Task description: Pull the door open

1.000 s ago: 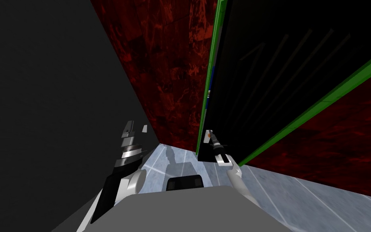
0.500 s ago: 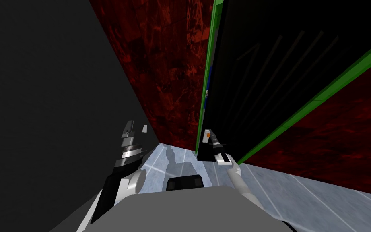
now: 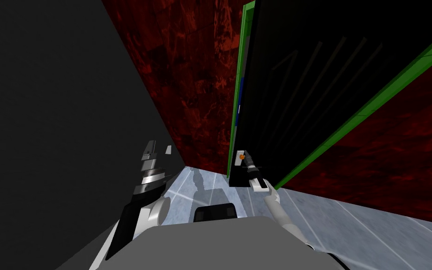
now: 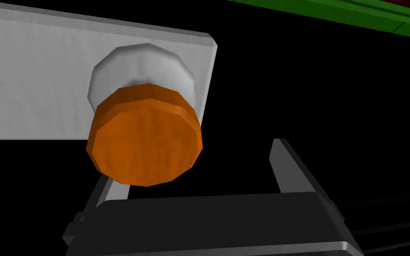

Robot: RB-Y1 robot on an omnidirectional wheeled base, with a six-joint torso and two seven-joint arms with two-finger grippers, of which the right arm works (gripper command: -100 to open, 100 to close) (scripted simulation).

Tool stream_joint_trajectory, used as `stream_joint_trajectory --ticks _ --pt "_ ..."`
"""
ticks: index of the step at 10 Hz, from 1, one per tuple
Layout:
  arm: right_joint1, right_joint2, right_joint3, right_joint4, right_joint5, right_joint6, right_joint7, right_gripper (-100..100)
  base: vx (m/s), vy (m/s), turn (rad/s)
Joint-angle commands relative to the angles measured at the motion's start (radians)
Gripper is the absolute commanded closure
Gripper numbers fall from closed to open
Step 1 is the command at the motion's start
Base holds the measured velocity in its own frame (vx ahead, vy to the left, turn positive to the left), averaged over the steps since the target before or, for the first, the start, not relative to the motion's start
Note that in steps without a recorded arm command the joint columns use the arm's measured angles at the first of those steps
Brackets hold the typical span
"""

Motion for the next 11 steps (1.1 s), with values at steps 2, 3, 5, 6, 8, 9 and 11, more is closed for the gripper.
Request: stream_joint_trajectory --ticks 2,3,5,6,8,9,11 --pt "-0.010 0.016 0.026 -0.035 -0.012 -0.002 -0.011 100 -0.006 -0.001 -0.001" --pt "-0.010 0.016 0.026 -0.035 -0.012 -0.002 -0.011 100 0.008 -0.004 0.002" --pt "-0.010 0.016 0.026 -0.035 -0.012 -0.002 -0.011 100 0.004 -0.005 0.000" --pt "-0.011 0.002 0.055 -0.036 -0.065 -0.006 -0.052 100 -0.028 -0.014 -0.030" --pt "-0.011 0.002 0.055 -0.036 -0.069 -0.006 -0.052 100 -0.026 -0.014 0.012" --pt "-0.012 -0.013 0.082 -0.037 -0.121 -0.010 -0.094 100 -0.030 -0.010 0.003" --pt "-0.012 -0.013 0.083 -0.037 -0.126 -0.010 -0.094 100 -0.021 -0.009 -0.008"
